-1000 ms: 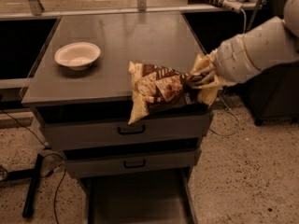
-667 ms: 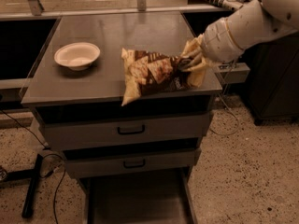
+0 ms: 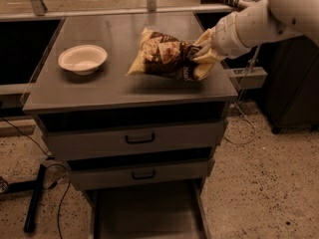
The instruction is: Pick brown chip bag from bottom drawer and place on counter
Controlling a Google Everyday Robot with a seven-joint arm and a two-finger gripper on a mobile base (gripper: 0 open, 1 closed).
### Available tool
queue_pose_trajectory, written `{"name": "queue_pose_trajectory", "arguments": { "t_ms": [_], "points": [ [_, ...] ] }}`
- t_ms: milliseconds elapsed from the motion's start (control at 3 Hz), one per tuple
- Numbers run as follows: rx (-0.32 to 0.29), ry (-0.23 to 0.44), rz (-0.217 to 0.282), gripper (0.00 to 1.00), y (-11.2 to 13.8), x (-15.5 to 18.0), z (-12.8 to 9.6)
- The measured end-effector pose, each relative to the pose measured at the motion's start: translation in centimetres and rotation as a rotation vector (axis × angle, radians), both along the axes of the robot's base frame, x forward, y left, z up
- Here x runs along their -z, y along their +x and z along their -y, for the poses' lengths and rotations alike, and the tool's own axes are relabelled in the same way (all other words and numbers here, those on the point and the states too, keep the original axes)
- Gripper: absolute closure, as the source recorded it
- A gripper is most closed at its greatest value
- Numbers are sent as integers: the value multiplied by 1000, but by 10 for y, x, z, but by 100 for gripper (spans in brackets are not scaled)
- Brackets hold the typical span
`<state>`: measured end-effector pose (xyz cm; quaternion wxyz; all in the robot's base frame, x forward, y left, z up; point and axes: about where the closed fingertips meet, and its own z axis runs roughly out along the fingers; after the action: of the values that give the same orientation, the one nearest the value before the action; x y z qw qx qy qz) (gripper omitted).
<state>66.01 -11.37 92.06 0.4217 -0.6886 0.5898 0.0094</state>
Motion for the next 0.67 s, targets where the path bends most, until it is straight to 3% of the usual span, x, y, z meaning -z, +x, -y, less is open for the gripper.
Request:
{"name": "queue_pose_trajectory", "arguments": {
  "t_ms": [333,667],
  "points": [
    [113,46,-19,100,14,19,-5],
    [169,71,-30,100,25,33,-10]
  ]
}}
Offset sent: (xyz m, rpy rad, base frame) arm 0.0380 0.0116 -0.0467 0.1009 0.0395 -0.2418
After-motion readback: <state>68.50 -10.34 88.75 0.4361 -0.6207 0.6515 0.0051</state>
